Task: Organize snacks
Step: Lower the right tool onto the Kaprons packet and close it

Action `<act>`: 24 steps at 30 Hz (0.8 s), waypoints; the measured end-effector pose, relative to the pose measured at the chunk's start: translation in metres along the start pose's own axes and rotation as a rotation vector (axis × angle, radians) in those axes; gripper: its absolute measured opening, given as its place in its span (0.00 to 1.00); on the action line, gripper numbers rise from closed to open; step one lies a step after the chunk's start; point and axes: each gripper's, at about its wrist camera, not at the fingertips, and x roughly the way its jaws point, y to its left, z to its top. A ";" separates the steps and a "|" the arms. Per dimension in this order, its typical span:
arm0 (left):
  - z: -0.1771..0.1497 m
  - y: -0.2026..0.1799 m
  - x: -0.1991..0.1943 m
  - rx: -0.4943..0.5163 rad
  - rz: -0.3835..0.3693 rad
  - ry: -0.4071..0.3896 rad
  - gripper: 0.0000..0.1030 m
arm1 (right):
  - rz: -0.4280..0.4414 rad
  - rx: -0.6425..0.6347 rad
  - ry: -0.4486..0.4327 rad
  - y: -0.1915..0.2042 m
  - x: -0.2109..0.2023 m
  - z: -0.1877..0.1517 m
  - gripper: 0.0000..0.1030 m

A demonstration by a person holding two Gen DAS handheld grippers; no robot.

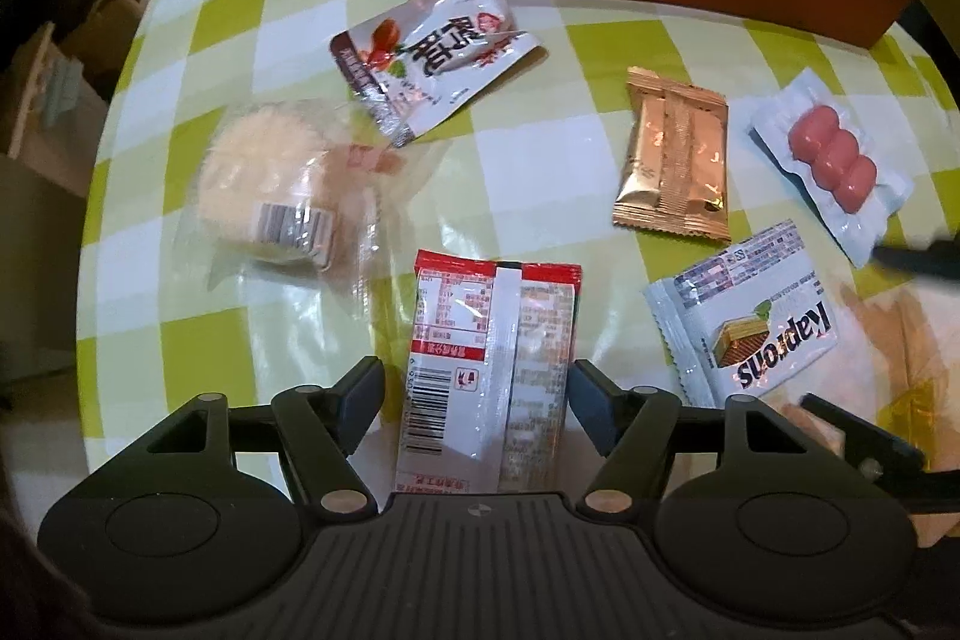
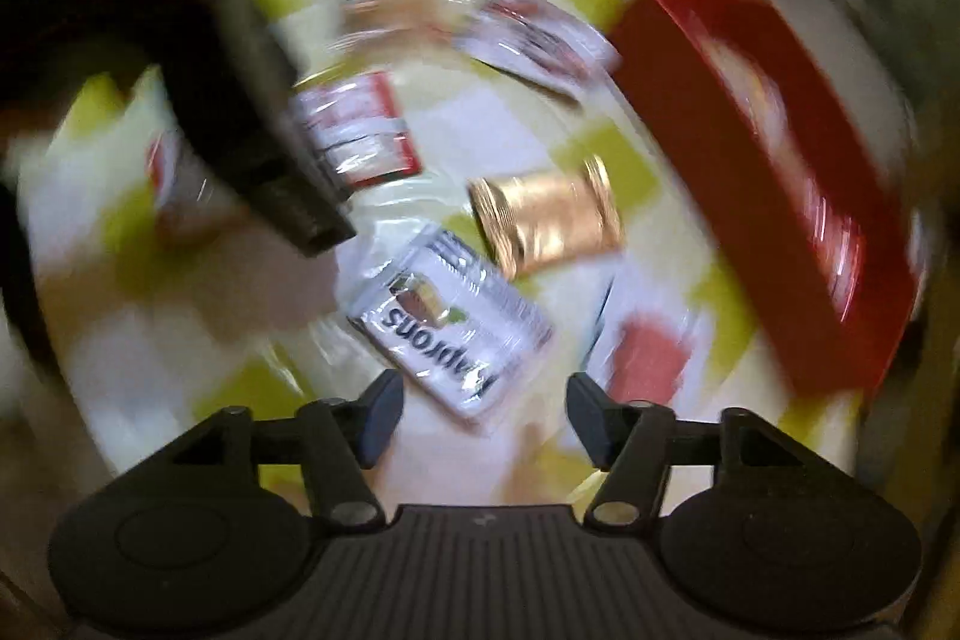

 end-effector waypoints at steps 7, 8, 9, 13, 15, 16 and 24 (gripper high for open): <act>-0.004 0.004 0.002 0.012 -0.015 0.006 0.72 | 0.105 -0.147 0.020 -0.007 0.030 0.029 0.73; -0.004 0.004 0.002 0.018 -0.014 0.007 0.72 | 0.120 -0.120 -0.008 -0.013 0.030 0.032 0.78; -0.003 0.003 0.004 0.023 -0.016 0.015 0.74 | 0.133 -0.074 -0.015 -0.018 0.033 0.034 0.78; -0.001 0.005 0.005 0.021 -0.007 0.017 0.79 | 0.179 0.112 -0.024 -0.033 0.036 0.021 0.78; -0.001 0.006 0.005 0.012 -0.012 0.022 0.79 | 0.214 0.257 -0.012 -0.039 0.037 0.008 0.78; -0.001 0.007 0.005 0.008 -0.013 0.024 0.80 | 0.234 0.310 -0.003 -0.038 0.038 0.000 0.77; -0.006 0.005 0.002 -0.003 0.011 0.019 0.77 | 0.176 0.211 -0.023 -0.008 0.008 -0.025 0.68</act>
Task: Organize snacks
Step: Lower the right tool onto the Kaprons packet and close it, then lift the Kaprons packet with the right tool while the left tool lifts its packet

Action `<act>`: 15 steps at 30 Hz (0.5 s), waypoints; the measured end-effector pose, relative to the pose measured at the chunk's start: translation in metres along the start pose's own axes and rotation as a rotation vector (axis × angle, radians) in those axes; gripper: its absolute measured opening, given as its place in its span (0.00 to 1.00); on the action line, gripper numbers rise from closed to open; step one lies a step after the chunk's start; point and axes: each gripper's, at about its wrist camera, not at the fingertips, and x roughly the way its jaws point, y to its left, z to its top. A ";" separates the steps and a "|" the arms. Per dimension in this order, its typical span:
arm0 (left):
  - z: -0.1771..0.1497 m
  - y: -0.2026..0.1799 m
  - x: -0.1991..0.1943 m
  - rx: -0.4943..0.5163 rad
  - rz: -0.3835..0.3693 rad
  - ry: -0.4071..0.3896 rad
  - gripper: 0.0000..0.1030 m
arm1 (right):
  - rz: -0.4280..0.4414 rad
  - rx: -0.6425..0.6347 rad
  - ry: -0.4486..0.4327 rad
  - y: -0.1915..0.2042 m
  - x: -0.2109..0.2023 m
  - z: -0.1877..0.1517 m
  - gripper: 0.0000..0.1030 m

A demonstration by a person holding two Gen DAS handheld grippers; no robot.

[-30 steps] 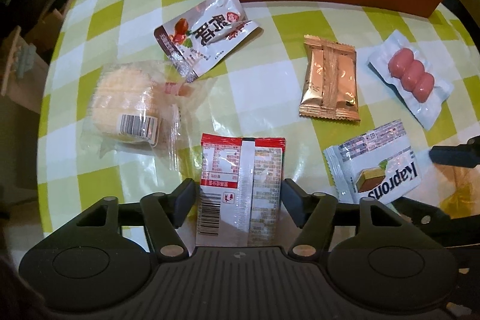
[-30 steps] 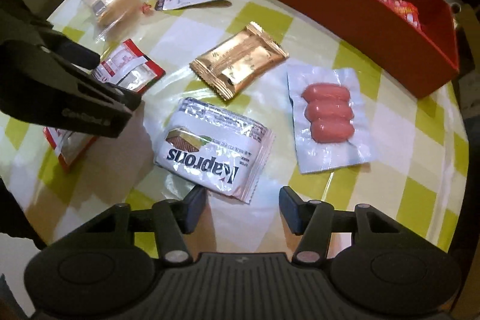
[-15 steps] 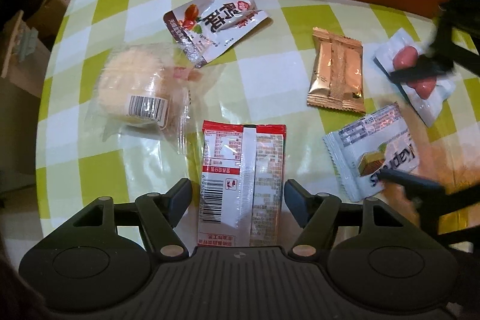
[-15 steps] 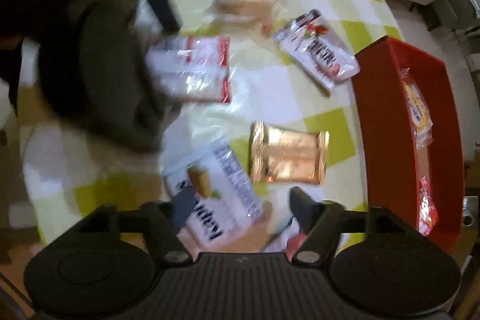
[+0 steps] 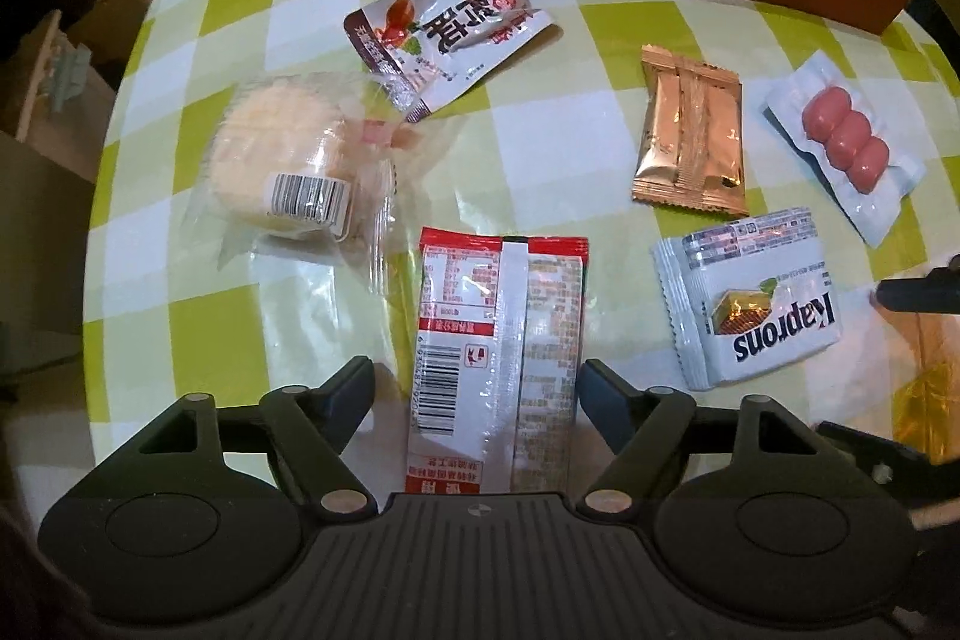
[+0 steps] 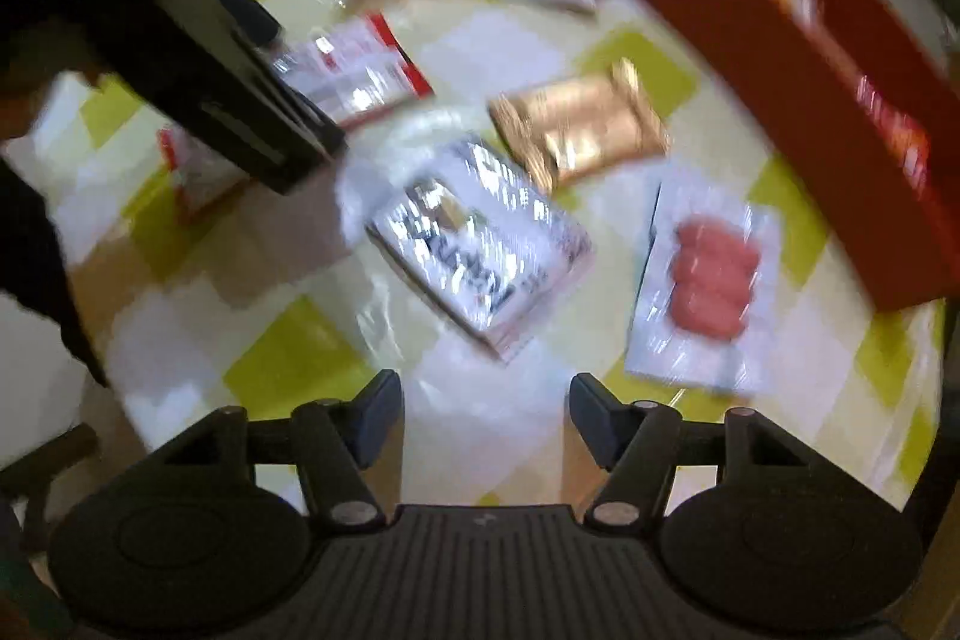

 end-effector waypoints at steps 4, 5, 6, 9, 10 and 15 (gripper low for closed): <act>-0.003 0.000 -0.002 -0.030 -0.004 0.010 0.77 | -0.032 -0.226 0.004 0.000 -0.007 0.033 0.70; -0.002 0.000 -0.001 -0.033 -0.006 0.012 0.77 | -0.027 -0.259 0.007 -0.002 -0.004 0.042 0.70; -0.001 0.001 -0.001 -0.036 -0.007 0.015 0.78 | -0.008 -0.290 0.021 -0.002 0.001 0.051 0.70; 0.000 0.005 0.000 -0.039 -0.023 0.021 0.78 | 0.073 -0.362 0.073 0.000 0.020 0.067 0.70; 0.000 0.007 0.001 -0.040 -0.034 0.025 0.78 | 0.096 -0.377 0.097 0.001 0.029 0.069 0.71; 0.005 0.019 0.008 -0.041 -0.060 0.037 0.81 | 0.153 -0.335 0.108 -0.003 0.050 0.063 0.88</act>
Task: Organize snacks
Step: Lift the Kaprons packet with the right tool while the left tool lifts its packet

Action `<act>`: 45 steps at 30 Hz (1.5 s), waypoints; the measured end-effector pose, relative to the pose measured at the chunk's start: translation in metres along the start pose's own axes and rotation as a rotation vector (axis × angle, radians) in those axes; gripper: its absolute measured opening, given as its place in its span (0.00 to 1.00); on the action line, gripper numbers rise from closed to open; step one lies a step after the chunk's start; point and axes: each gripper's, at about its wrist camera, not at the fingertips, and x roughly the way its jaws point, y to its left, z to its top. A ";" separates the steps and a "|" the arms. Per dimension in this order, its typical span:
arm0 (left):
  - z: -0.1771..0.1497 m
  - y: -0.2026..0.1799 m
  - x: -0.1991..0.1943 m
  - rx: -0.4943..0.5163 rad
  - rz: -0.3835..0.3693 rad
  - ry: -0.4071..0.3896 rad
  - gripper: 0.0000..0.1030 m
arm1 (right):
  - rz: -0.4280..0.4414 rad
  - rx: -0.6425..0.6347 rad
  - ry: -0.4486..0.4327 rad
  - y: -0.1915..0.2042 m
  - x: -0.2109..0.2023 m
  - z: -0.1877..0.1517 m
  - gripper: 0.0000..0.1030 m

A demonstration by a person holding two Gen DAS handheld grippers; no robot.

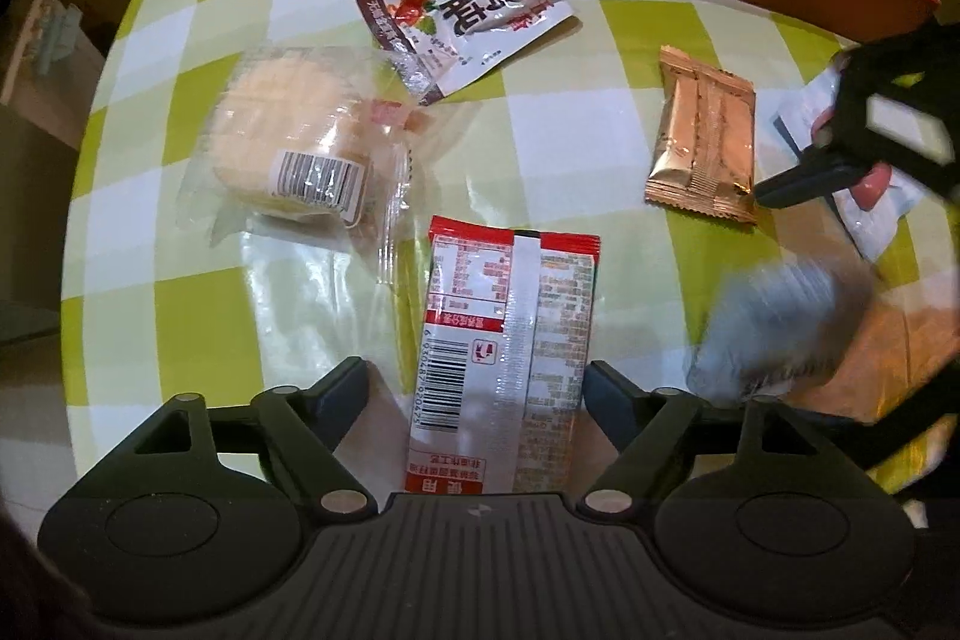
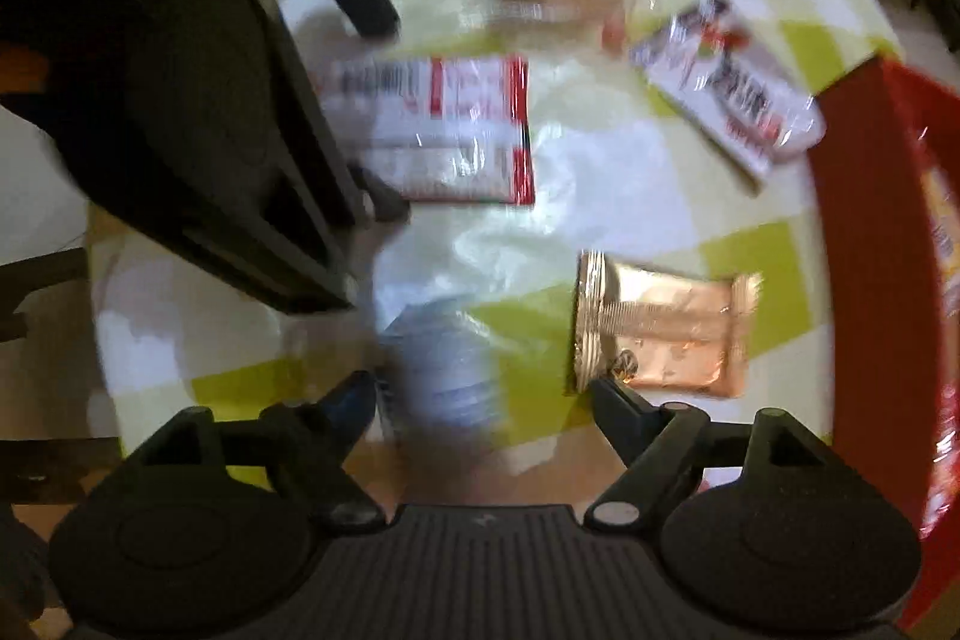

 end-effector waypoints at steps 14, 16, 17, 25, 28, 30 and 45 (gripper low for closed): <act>-0.002 -0.034 -0.002 0.084 0.127 -0.049 0.80 | -0.077 0.527 -0.113 0.014 -0.014 -0.047 0.86; -0.002 -0.039 -0.003 0.087 0.136 -0.054 0.78 | -0.086 0.519 -0.073 0.013 -0.009 -0.038 0.95; -0.002 -0.039 -0.003 0.086 0.137 -0.055 0.78 | -0.093 0.527 -0.061 0.010 -0.007 -0.034 1.00; -0.006 -0.021 -0.003 0.046 0.096 -0.047 0.83 | -0.082 0.546 -0.109 0.000 -0.022 -0.031 0.48; -0.003 -0.017 -0.005 0.024 0.030 -0.038 0.63 | -0.083 0.555 -0.101 0.004 -0.027 -0.029 0.28; -0.004 -0.018 -0.005 0.015 0.026 -0.035 0.62 | -0.093 0.560 -0.104 0.008 -0.028 -0.032 0.27; -0.001 -0.025 -0.013 0.005 0.032 -0.061 0.53 | -0.072 0.740 -0.211 0.000 -0.051 -0.067 0.27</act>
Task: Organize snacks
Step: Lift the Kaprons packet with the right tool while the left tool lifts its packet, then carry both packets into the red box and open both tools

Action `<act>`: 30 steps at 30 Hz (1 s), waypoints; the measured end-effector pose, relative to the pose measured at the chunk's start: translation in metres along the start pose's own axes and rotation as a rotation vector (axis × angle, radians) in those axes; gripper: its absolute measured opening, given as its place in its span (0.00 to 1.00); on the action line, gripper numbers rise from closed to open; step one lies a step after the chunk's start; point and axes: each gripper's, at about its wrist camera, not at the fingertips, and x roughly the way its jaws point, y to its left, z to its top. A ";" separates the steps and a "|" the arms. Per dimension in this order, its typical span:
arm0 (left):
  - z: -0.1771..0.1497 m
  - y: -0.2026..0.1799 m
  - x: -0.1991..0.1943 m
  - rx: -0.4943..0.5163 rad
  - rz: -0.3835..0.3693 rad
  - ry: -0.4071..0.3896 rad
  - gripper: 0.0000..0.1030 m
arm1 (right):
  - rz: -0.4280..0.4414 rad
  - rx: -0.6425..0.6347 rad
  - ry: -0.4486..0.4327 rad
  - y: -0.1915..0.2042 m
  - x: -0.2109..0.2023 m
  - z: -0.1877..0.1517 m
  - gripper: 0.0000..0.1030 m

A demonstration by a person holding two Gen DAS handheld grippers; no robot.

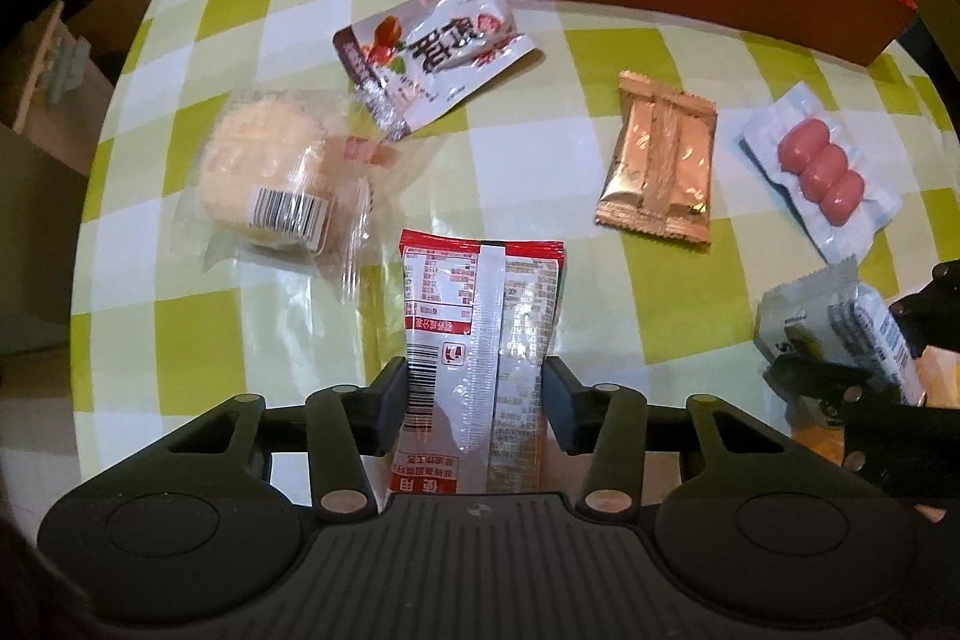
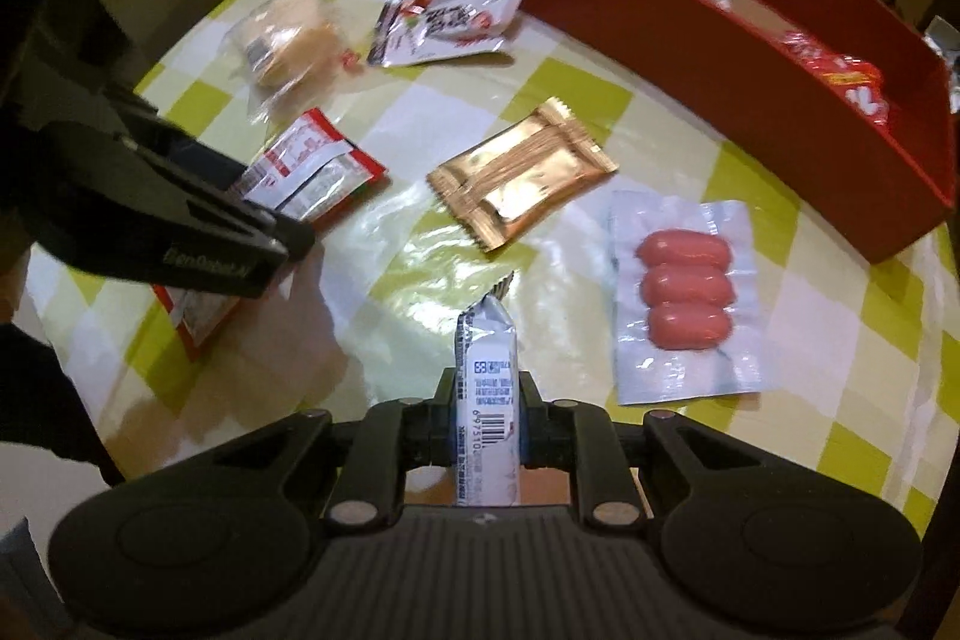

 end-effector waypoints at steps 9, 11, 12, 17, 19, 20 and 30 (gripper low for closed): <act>0.008 -0.009 -0.020 0.001 -0.023 -0.058 0.52 | -0.017 0.044 -0.065 -0.010 -0.025 0.006 0.27; 0.011 -0.012 -0.023 0.001 -0.031 -0.070 0.52 | -0.030 0.054 -0.077 -0.013 -0.030 0.007 0.27; 0.012 -0.013 -0.024 0.000 -0.032 -0.075 0.52 | -0.034 0.059 -0.085 -0.015 -0.034 0.008 0.27; 0.021 -0.022 -0.031 0.005 -0.029 -0.105 0.52 | -0.077 0.077 -0.116 -0.022 -0.043 0.014 0.27; 0.026 -0.026 -0.033 0.009 -0.025 -0.120 0.52 | -0.091 0.083 -0.126 -0.025 -0.045 0.018 0.27; 0.028 -0.028 -0.035 0.011 -0.025 -0.126 0.52 | -0.098 0.083 -0.130 -0.026 -0.046 0.019 0.27; 0.051 -0.047 -0.043 0.026 -0.027 -0.187 0.52 | -0.124 0.147 -0.178 -0.050 -0.057 0.031 0.27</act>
